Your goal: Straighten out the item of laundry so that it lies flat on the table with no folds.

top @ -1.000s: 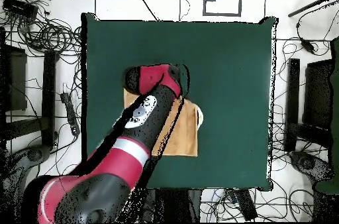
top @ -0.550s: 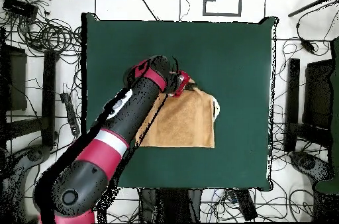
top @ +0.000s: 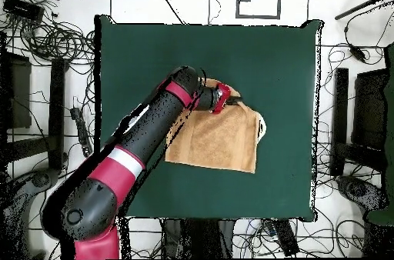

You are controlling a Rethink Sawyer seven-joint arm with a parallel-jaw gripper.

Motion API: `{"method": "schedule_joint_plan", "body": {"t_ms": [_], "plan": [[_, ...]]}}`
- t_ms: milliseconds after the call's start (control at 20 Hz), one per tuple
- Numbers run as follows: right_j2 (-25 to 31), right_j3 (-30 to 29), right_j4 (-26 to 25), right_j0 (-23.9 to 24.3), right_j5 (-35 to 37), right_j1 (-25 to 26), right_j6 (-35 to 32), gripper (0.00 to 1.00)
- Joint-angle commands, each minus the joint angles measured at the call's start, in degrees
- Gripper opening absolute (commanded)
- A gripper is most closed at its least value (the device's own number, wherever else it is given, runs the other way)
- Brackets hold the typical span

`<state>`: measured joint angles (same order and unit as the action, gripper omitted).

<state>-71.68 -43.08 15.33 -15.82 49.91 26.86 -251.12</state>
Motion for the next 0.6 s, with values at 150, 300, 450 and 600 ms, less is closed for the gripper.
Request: {"method": "schedule_joint_plan", "body": {"t_ms": [150, 300, 450, 600], "plan": [[-3.8, 7.5, 5.1, 3.6, 1.7, 10.9, -18.3, 0.0], [-7.2, 9.8, 5.4, 4.5, 6.6, 12.1, -17.7, 0.0], [-9.9, 11.8, 5.9, 5.4, 10.3, 13.0, -17.2, 0.0], [-11.5, 13.1, 6.6, 6.0, 12.5, 13.4, -17.0, 0.0]]}}
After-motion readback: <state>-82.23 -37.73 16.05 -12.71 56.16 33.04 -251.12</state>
